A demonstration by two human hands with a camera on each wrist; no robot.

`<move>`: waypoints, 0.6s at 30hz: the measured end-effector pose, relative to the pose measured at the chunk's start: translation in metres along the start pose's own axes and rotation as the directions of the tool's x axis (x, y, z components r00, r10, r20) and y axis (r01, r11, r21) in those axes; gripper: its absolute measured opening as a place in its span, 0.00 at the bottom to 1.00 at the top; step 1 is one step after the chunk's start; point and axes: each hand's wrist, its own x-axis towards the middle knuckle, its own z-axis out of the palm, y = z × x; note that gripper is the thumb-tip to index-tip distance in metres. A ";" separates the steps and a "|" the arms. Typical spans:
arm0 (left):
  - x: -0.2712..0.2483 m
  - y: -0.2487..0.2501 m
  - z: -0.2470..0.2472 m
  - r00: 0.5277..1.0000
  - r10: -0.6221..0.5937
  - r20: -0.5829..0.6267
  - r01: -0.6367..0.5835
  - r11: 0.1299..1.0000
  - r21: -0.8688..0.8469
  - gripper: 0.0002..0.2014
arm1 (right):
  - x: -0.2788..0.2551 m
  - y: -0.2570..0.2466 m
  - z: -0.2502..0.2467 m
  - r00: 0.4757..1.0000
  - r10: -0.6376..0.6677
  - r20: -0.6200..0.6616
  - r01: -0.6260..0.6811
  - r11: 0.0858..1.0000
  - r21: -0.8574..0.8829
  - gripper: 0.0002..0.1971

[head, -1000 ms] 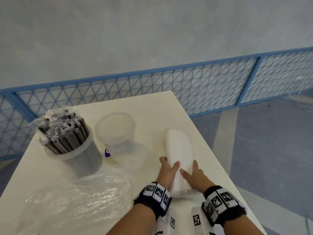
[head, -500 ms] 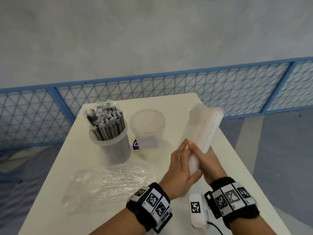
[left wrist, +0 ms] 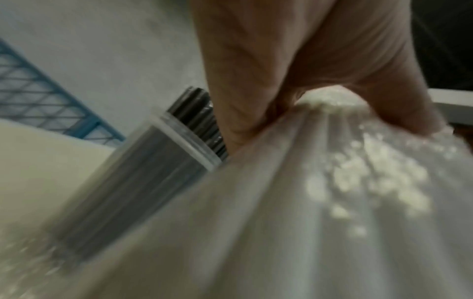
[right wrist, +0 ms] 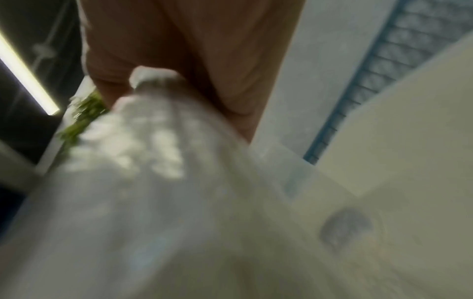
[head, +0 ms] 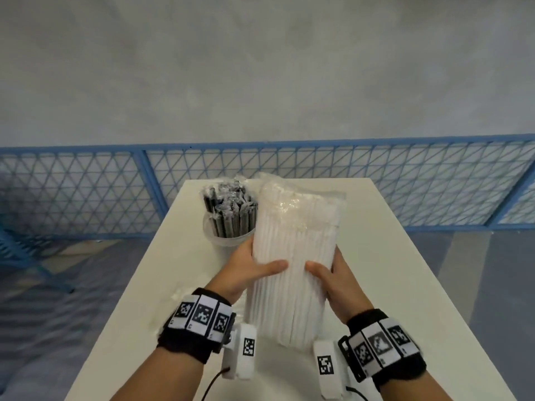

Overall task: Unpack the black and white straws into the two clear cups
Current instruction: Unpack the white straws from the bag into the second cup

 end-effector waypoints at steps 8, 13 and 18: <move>-0.026 -0.009 -0.041 0.973 0.086 -0.216 -0.067 0.993 0.093 0.33 | 0.027 -0.033 0.024 0.639 -0.727 0.251 0.616 0.288 -0.733 0.30; -0.032 -0.011 -0.054 0.974 0.080 -0.214 -0.068 0.996 0.064 0.35 | 0.050 -0.043 0.033 0.491 -0.739 0.461 0.731 0.062 -0.680 0.08; -0.032 -0.016 -0.059 0.964 0.067 -0.257 -0.049 0.996 0.075 0.26 | 0.057 -0.048 0.050 0.558 -0.728 0.398 0.750 0.238 -0.617 0.07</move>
